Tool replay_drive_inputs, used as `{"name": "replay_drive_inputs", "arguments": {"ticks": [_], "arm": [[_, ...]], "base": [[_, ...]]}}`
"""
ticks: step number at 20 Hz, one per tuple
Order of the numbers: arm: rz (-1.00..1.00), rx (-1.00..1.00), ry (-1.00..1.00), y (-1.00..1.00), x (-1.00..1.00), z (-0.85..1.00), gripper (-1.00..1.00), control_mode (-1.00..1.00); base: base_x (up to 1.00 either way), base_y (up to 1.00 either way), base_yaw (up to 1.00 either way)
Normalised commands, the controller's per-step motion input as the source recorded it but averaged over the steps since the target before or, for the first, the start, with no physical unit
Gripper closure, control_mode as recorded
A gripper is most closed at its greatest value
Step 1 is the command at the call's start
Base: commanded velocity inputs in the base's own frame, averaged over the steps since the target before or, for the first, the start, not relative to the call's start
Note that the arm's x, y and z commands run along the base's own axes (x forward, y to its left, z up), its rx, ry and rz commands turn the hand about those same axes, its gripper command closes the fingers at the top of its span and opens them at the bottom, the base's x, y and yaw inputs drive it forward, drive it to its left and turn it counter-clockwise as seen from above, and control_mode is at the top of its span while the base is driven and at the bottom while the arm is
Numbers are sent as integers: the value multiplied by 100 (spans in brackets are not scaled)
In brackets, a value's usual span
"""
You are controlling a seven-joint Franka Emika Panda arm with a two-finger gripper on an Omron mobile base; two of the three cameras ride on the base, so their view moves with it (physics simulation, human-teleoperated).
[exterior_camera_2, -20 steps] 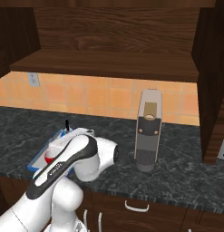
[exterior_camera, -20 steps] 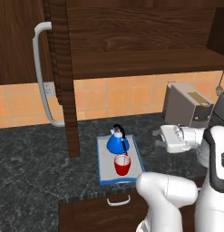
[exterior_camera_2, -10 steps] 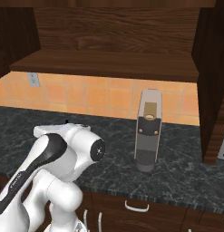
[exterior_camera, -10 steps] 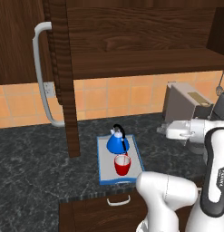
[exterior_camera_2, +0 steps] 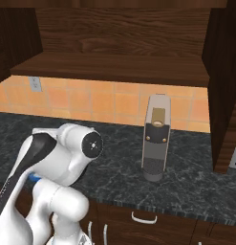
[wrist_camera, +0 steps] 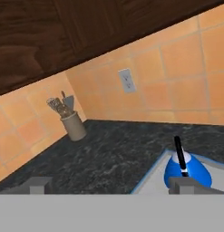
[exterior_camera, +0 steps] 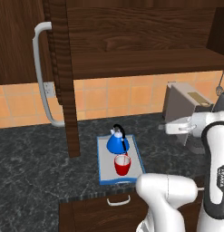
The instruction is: Pick the kettle from the counter and place it on the tray. Then pick the mug from the cabinet and place it on the tray. Then close the cabinet doors.
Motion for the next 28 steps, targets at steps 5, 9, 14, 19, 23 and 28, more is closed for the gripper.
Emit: {"name": "replay_drive_inputs", "arguments": {"ticks": [5,9,14,19,23,28], "arm": [[-3,15,-2,-64,-38,23,-100,-100],[-8,15,-3,-56,-52,5,-100,-100],[-14,8,-13,-41,-49,1,-100,-100],[-3,12,-11,-83,-33,47,-100,-100],[-1,14,-12,-93,-40,53,-100,-100],[-6,6,-12,-86,-34,49,-100,-100]], "base": [[0,0,0],[0,0,0],[0,0,0],[0,0,0],[0,0,0],[0,0,0]]}}
